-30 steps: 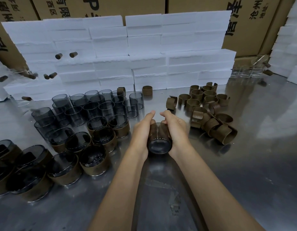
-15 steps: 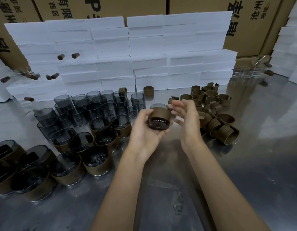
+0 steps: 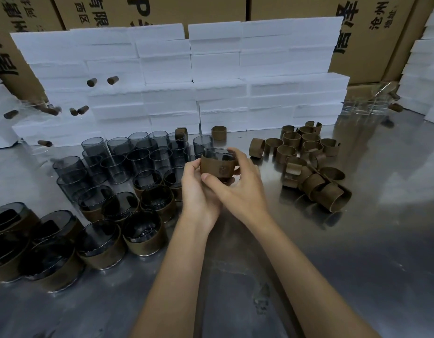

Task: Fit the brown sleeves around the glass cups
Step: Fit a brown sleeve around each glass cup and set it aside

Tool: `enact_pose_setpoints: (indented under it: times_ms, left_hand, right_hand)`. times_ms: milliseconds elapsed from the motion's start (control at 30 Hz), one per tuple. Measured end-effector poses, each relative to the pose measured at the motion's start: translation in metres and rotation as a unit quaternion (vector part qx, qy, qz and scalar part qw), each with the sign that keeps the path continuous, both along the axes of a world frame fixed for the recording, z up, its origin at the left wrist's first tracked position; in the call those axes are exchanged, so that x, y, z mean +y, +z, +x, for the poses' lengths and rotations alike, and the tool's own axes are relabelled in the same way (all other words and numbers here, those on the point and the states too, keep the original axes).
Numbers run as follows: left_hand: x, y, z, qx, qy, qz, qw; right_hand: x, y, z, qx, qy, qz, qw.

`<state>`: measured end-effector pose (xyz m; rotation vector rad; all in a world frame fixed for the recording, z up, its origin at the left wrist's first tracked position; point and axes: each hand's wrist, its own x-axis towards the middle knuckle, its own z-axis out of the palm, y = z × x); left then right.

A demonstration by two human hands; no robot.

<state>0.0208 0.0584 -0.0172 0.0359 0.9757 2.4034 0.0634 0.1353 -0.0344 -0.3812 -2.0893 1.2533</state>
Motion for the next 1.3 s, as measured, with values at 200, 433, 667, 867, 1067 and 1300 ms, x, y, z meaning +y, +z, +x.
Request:
enact_pose_setpoints:
  times_ms: [200, 433, 667, 867, 1067, 1300]
  left_hand:
    - [0.007, 0.0, 0.003, 0.03, 0.003, -0.08, 0.996]
    - [0.004, -0.004, 0.0, 0.069, 0.053, -0.138, 0.987]
    - [0.006, -0.01, -0.005, 0.224, 0.117, -0.33, 0.91]
    - [0.008, -0.012, -0.002, 0.308, 0.14, -0.425, 0.839]
    - [0.001, -0.005, 0.002, 0.372, 0.22, -0.407, 0.805]
    - [-0.016, 0.007, -0.002, 0.337, 0.304, -0.338, 0.825]
  right_hand:
    - [0.008, -0.002, -0.003, -0.001, -0.028, -0.01, 1.0]
    - [0.011, -0.01, -0.004, -0.039, -0.027, 0.015, 0.999]
    - [0.01, -0.023, -0.007, -0.143, -0.011, 0.053, 0.988]
    - [0.005, -0.023, -0.005, -0.175, 0.01, 0.074, 0.982]
    - [0.001, -0.019, -0.004, -0.174, 0.076, 0.078, 0.979]
    - [-0.004, -0.012, -0.005, -0.149, 0.12, -0.057, 0.98]
